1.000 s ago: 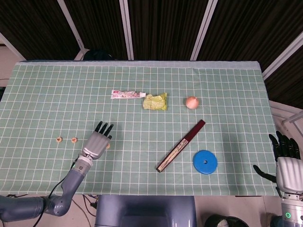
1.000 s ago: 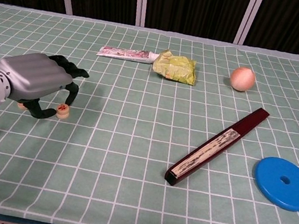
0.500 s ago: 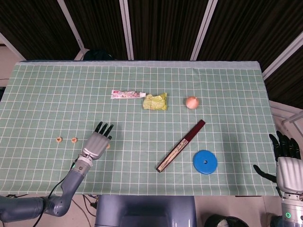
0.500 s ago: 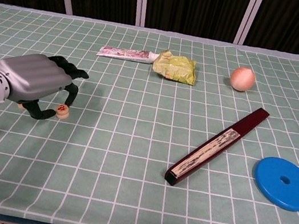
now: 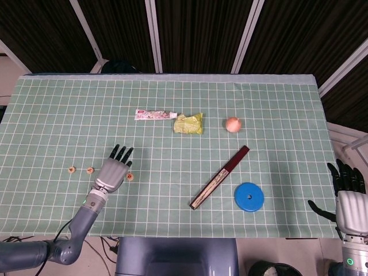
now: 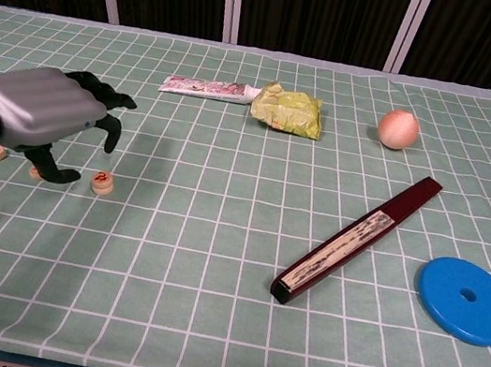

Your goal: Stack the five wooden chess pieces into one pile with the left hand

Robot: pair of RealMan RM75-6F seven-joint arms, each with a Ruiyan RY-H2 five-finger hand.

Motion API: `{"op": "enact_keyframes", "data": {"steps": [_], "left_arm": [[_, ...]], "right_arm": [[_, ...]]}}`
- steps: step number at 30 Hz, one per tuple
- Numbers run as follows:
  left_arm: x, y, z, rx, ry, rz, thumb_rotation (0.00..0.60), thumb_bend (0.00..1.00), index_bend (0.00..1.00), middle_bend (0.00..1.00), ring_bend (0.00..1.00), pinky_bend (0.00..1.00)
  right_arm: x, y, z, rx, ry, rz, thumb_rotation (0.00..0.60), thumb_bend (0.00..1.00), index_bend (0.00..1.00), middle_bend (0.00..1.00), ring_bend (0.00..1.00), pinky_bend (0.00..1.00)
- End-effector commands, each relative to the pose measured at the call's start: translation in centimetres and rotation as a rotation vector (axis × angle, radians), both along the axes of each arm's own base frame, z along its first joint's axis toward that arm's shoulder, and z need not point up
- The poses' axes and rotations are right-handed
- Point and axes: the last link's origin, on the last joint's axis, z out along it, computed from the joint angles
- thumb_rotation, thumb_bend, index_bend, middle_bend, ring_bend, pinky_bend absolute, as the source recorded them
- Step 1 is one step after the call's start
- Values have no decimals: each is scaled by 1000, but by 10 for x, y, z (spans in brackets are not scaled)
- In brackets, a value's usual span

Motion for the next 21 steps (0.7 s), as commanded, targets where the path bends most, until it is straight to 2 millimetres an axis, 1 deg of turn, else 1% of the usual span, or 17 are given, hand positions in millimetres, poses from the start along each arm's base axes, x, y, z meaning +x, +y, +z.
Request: {"op": "enact_keyframes", "data": {"steps": [1,4,10,13,17,21], "left_arm": [[-10,-3,18,27,-35,24,600,222,340,5,0,0],[-25,-5,31,32,-67,52,600,204,339,5,0,0],[-50,-7,41,6,-112,80,600,200,361,11,0,0],[-62,-5,40,-2,-122,103,600,208,365,11,0,0],[-67,-4,35,-23,-144,120,600,242,370,12,0,0],[-69,0,29,-43,-162,137,600,245,377,12,0,0]], "right_arm": [[0,0,0,1,-1,-1,600,232,81,13,0,0],[1,0,0,0,0,4,600,233,81,13,0,0],[2,0,-2,1,0,7,600,233,81,13,0,0],[2,0,-2,1,0,5,600,232,80,13,0,0],[1,0,-1,1,0,4,600,233,81,13,0,0],[1,1,-1,-2,0,5,600,232,80,13,0,0]]}}
